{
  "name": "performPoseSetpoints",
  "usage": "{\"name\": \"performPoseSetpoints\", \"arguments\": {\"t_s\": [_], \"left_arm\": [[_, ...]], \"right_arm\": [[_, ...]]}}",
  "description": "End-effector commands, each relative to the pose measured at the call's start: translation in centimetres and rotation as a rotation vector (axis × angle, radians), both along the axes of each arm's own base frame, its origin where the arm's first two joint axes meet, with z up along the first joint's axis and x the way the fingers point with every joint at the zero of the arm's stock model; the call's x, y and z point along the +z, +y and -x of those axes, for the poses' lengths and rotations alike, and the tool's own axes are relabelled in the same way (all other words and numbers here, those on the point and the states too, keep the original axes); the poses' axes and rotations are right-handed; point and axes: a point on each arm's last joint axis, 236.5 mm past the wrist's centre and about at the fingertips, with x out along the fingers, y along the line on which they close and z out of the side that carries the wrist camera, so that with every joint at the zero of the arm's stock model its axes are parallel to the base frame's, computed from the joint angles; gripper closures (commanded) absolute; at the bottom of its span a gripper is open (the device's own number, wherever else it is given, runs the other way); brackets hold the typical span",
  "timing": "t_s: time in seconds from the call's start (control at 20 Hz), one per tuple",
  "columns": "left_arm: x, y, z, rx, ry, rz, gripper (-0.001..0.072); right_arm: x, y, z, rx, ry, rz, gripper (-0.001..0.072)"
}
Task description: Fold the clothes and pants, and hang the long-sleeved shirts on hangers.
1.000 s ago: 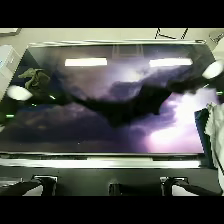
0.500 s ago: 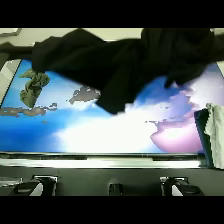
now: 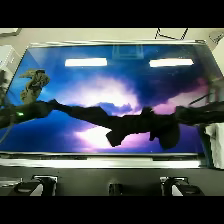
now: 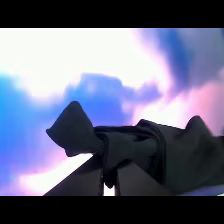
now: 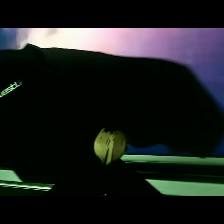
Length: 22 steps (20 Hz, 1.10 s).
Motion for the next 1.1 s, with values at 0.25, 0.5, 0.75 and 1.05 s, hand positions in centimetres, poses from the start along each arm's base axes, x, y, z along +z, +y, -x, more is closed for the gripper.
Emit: {"name": "performPoseSetpoints", "arguments": {"t_s": [0.25, 0.5, 0.75, 1.05], "left_arm": [[-10.5, -0.8, -12.7, 0.117, 0.163, 0.07, 0.0679], [-11.7, -0.7, -10.8, -0.008, 0.379, 0.045, -0.001], [-14.5, 0.8, 0.6, -0.16, 0.68, -0.057, -0.001], [-21.4, -11.7, 7.2, -0.161, 0.695, 0.17, -0.0006]], "right_arm": [[-12.3, 4.3, -10.4, -0.29, 0.024, -0.372, 0.0675], [-8.8, 0.2, -11.9, -0.102, -0.014, -0.202, 0.0002], [-10.9, -13.5, -3.1, -0.299, 0.282, -0.055, 0.0033], [-16.9, -6.5, 2.6, -0.246, 0.432, -0.328, 0.0008]]}}
